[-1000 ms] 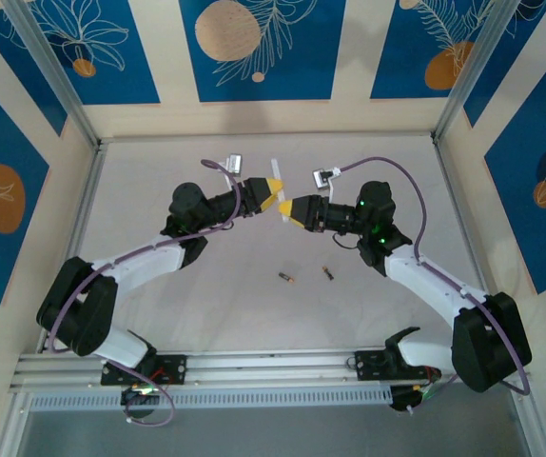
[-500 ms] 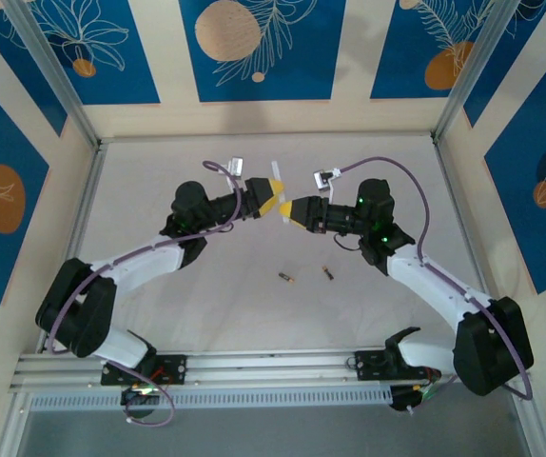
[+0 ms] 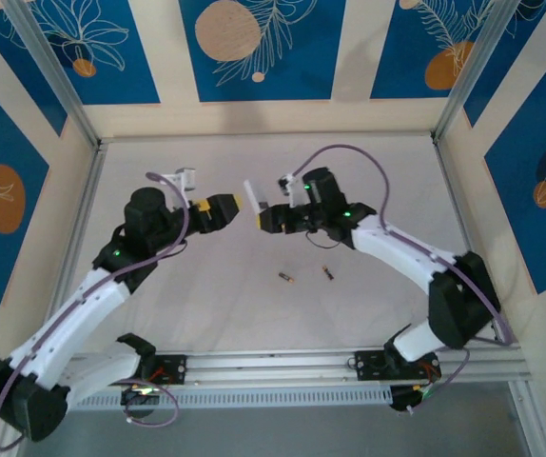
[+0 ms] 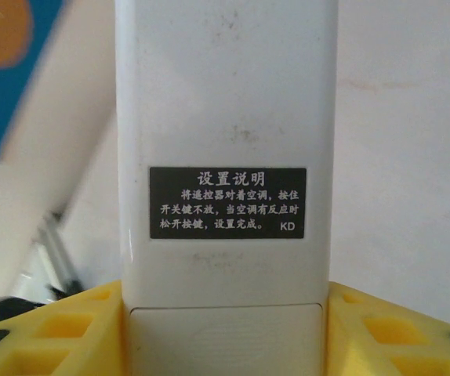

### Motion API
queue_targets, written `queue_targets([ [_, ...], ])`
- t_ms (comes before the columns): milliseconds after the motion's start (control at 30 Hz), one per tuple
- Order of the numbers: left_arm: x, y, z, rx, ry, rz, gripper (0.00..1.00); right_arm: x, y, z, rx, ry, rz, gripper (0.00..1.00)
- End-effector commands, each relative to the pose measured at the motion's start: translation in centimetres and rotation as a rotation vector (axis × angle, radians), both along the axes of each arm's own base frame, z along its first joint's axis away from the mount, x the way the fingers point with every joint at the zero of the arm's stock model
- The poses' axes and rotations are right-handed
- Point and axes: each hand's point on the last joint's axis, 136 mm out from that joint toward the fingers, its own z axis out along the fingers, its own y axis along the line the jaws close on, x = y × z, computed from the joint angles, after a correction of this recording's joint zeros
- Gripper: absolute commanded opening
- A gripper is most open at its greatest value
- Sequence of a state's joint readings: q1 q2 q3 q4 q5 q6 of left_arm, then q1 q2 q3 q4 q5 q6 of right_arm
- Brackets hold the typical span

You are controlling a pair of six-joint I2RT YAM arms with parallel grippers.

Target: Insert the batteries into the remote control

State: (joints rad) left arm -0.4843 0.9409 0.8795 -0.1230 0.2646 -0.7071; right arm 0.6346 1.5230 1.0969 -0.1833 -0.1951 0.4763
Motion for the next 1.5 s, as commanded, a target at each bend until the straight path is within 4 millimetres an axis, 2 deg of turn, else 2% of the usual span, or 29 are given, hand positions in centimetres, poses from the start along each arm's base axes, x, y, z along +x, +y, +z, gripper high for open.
queue_targets([
  [0,-0.8,4.5,-2.8,0.209,0.052,0.162,1.00,0.6,0.3,-3.4,-0.236,-0.068,0.041,0.44],
  [233,-3.6,8.3,-2.2,0.250,-0.003,0.266,1.00,0.2,4.0,-9.1,-0.539,-0.147,0.156,0.47],
  [333,-4.4,8.8,-2.0,0.261,-0.016,0.269,1.00,-0.1,4.8,-11.4,-0.640,-0.180,0.196,0.47],
  [633,-5.2,9.0,-2.5,0.272,-0.009,0.255,1.00,-0.3,5.8,-15.0,-0.788,-0.303,0.298,0.48],
  [1000,-5.0,9.0,-4.1,0.290,0.035,0.258,1.00,-0.9,5.4,-16.8,-0.802,-0.263,0.304,0.51],
  [1133,-4.7,9.1,-4.8,0.312,0.061,0.266,1.00,-0.9,5.2,-16.9,-0.782,-0.240,0.293,0.59],
  [1367,-4.0,8.7,-5.8,0.338,0.102,0.258,1.00,-0.9,5.2,-16.7,-0.752,-0.219,0.271,0.65],
  [1467,-3.5,8.5,-6.1,0.351,0.113,0.258,1.00,-0.8,5.3,-16.1,-0.739,-0.219,0.249,0.74],
])
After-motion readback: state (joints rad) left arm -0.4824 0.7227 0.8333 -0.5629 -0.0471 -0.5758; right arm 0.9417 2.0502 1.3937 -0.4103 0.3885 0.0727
